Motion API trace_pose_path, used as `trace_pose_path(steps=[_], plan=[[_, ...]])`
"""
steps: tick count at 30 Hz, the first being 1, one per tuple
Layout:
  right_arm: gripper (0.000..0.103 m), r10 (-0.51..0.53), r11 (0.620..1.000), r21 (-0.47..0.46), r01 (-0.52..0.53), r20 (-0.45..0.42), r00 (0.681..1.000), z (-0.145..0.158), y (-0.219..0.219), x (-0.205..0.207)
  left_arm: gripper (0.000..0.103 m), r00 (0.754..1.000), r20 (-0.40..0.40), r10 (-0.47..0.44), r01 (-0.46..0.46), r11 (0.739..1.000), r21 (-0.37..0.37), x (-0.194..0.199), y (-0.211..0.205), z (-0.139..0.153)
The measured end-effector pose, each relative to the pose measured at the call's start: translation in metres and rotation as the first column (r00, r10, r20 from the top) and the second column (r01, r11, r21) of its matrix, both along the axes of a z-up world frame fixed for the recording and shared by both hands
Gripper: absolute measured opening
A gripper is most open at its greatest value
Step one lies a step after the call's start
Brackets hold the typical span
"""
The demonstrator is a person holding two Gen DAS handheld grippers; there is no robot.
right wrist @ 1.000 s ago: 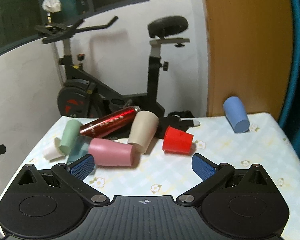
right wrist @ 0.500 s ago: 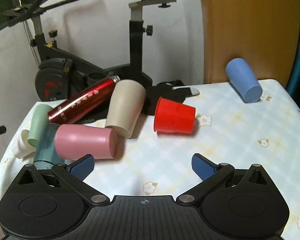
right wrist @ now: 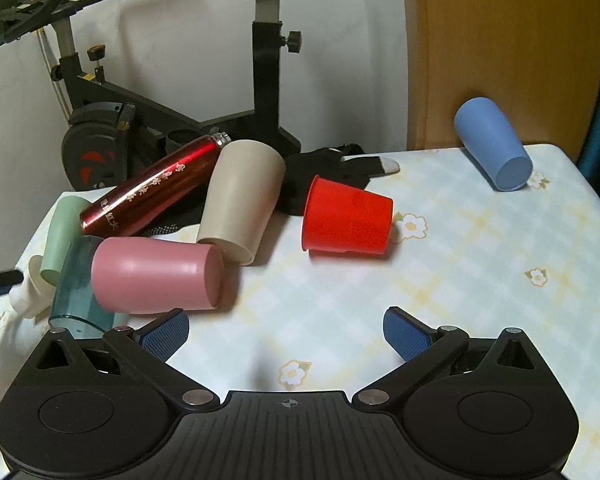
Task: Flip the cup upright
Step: 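Move the left tool toward the white plastic cup lying on its side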
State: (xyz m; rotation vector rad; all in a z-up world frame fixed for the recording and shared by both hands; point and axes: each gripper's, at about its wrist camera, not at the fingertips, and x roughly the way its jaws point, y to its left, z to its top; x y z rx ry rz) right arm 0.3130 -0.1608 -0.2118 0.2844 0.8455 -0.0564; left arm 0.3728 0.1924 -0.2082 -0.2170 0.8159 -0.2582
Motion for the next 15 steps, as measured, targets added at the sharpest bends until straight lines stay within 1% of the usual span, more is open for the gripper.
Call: trace_pose_path(steps=[1, 2, 3, 5, 6, 7, 9, 11, 12, 13, 15], plan=[[0.103, 0.000, 1.000, 0.006, 0.000, -0.001, 1.000, -0.001, 0.000, 0.000, 0.082, 1.000, 0.006, -0.023, 0.023, 1.000, 0.017, -0.003, -0.003, 0.001], [0.103, 0.001, 1.000, 0.013, -0.001, -0.002, 1.000, -0.001, 0.000, -0.001, 0.082, 0.999, 0.021, -0.037, 0.036, 0.998, 0.054, -0.005, -0.007, 0.003], [0.103, 0.003, 1.000, 0.017, -0.003, -0.004, 1.000, -0.002, 0.000, -0.001, 0.082, 0.998, 0.047, -0.041, 0.036, 0.994, 0.107, -0.006, -0.011, 0.006], [0.103, 0.005, 1.000, 0.014, -0.005, -0.008, 1.000, -0.003, 0.002, -0.003, 0.082, 0.993, 0.113, -0.043, 0.016, 0.973, 0.228, -0.005, -0.020, 0.011], [0.103, 0.006, 1.000, 0.012, -0.006, -0.010, 1.000, -0.003, 0.003, -0.004, 0.082, 0.989, 0.141, -0.040, 0.001, 0.963, 0.268, -0.003, -0.025, 0.013], [0.103, 0.009, 1.000, 0.010, -0.009, -0.012, 1.000, -0.004, 0.004, -0.005, 0.083, 0.986, 0.159, -0.043, -0.005, 0.958, 0.286, 0.000, -0.028, 0.014], [0.103, 0.017, 1.000, 0.006, -0.017, -0.017, 1.000, -0.004, 0.006, -0.007, 0.085, 0.987, 0.154, -0.054, 0.012, 0.965, 0.263, 0.009, -0.030, 0.016], [0.103, 0.024, 1.000, 0.009, -0.024, -0.022, 0.999, -0.004, 0.006, -0.008, 0.089, 0.989, 0.117, -0.089, 0.064, 0.977, 0.204, 0.018, -0.031, 0.014], [0.103, 0.025, 1.000, 0.012, -0.025, -0.022, 0.999, -0.004, 0.005, -0.009, 0.089, 0.990, 0.095, -0.109, 0.090, 0.979, 0.185, 0.022, -0.031, 0.012], [0.103, 0.024, 1.000, 0.014, -0.024, -0.023, 0.999, -0.004, 0.005, -0.009, 0.089, 0.991, 0.069, -0.117, 0.103, 0.978, 0.183, 0.026, -0.031, 0.007], [0.103, 0.020, 1.000, 0.014, -0.020, -0.024, 1.000, -0.004, 0.003, -0.010, 0.089, 0.993, 0.045, -0.109, 0.097, 0.970, 0.225, 0.026, -0.031, 0.001]])
